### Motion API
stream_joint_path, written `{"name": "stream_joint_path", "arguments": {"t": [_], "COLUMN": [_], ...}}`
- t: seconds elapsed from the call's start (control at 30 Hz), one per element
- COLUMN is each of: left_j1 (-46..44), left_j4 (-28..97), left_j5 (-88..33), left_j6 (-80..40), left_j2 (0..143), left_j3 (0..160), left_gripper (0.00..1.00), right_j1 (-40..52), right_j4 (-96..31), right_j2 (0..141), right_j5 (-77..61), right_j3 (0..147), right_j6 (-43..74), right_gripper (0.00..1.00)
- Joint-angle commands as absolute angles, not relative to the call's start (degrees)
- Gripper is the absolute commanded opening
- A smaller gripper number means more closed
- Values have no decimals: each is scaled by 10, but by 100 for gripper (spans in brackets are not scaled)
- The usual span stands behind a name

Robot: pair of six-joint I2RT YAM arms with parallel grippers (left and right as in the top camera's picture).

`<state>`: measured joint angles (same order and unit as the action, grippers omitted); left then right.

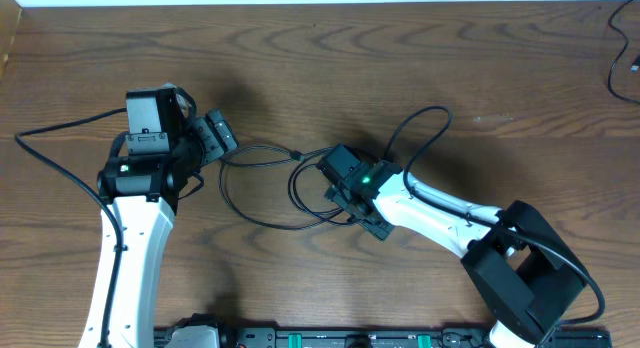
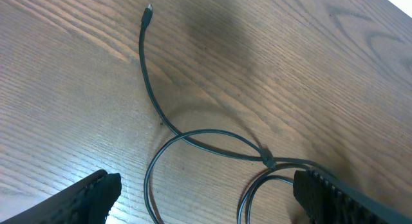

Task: Untangle cables
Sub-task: 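Return the right gripper to the remaining black cable at table center, then grasp the black cable with the right gripper and pull it up-right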

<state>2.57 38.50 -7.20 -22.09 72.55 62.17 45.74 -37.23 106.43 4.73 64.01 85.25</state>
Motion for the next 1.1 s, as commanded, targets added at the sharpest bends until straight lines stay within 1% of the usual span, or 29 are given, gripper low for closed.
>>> {"name": "stream_joint_path", "arguments": {"t": [0.0,0.03,0.07,0.1,0.13,0.17,0.23,0.27,0.47,0.63,0.7,0.8,0.83,0.9,1.03,1.07], "left_j1": [28,28,28,28,28,28,28,28,28,28,28,28,28,28,28,28], "left_j4": [386,386,386,386,386,386,389,391,397,399,399,399,399,399,399,399], "left_j5": [-71,-71,-71,-71,-71,-71,-71,-71,-71,-71,-71,-71,-71,-71,-71,-71], "left_j6": [-217,-217,-217,-217,-217,-217,-217,-217,-217,-217,-217,-217,-217,-217,-217,-217], "left_j2": [723,723,723,723,723,723,723,723,723,723,723,723,723,723,723,723], "left_j3": [628,628,628,628,628,628,628,628,628,628,628,628,628,628,628,628], "left_gripper": [93,93,93,93,93,93,93,93,93,93,93,93,93,93,93,93], "right_j1": [462,462,462,462,462,462,461,461,452,398,359,285,249,193,100,62], "right_j4": [-375,-375,-375,-375,-376,-377,-378,-380,-417,-428,-428,-429,-438,-453,-471,-479], "right_j2": [1084,1084,1084,1084,1084,1084,1084,1085,1084,1077,1069,1061,1061,1061,1061,1061], "right_j5": [55,55,55,55,55,57,61,64,123,155,159,164,164,171,190,201], "right_j3": [636,636,636,636,636,636,636,636,636,638,644,674,700,746,848,897], "right_j6": [852,844,838,833,829,828,826,826,810,718,651,511,445,364,262,231], "right_gripper": [86,69,59,40,28,20,10,2,1,1,1,1,1,1,1,1]}}
